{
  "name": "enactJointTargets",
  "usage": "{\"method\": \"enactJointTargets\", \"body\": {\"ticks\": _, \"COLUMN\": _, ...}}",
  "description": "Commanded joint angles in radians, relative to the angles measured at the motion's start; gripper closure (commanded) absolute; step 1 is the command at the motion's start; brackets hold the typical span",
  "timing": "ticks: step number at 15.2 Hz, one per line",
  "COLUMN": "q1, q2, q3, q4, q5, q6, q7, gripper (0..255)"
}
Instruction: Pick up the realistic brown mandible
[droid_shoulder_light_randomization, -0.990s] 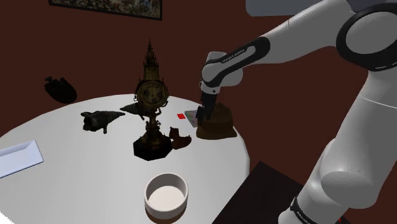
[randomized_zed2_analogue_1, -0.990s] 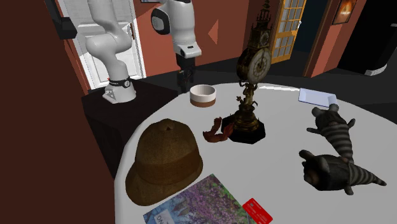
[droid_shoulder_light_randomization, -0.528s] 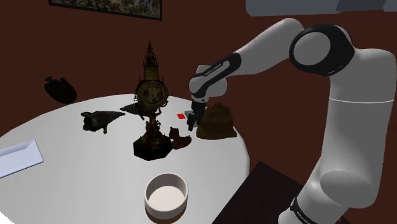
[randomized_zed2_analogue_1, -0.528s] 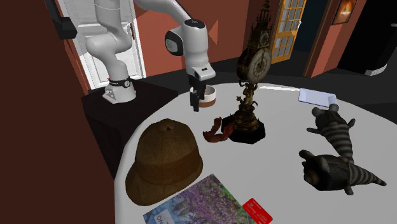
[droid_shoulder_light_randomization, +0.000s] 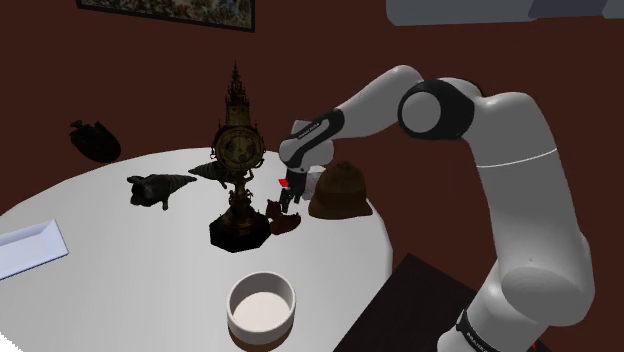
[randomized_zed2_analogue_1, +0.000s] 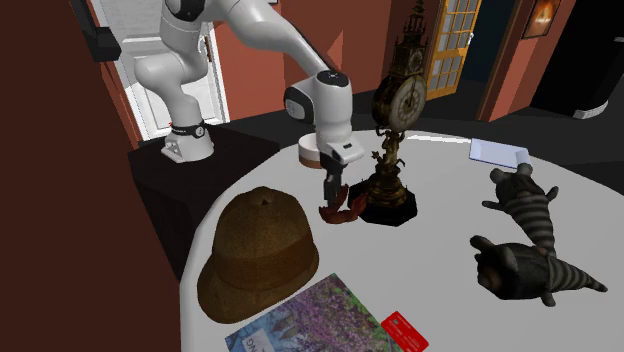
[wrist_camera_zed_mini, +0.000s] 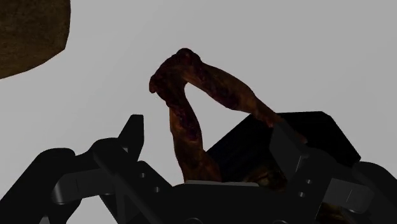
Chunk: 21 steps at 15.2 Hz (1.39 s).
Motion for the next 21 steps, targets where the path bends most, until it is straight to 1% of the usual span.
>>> {"method": "enactJointTargets", "body": {"ticks": 1, "q1": -0.006, "q2": 0.083, "q3": 0.006, "q4": 0.097, "q5": 0.001, "q6": -0.011, "q7": -0.008, "gripper": 0}}
{"method": "enactJointTargets", "body": {"ticks": 2, "q1": -0.009, "q2": 0.116, "q3": 0.008, "q4": 0.134, "q5": 0.001, "q6": -0.015, "q7": -0.011, "gripper": 0}}
{"method": "enactJointTargets", "body": {"ticks": 11, "q1": -0.013, "q2": 0.19, "q3": 0.015, "q4": 0.152, "q5": 0.009, "q6": 0.043, "q7": -0.021, "gripper": 0}}
{"method": "enactJointTargets", "body": {"ticks": 12, "q1": -0.013, "q2": 0.191, "q3": 0.015, "q4": 0.155, "q5": 0.009, "q6": 0.04, "q7": -0.021, "gripper": 255}}
{"method": "enactJointTargets", "body": {"ticks": 21, "q1": -0.013, "q2": 0.19, "q3": 0.015, "q4": 0.152, "q5": 0.009, "q6": 0.043, "q7": -0.021, "gripper": 255}}
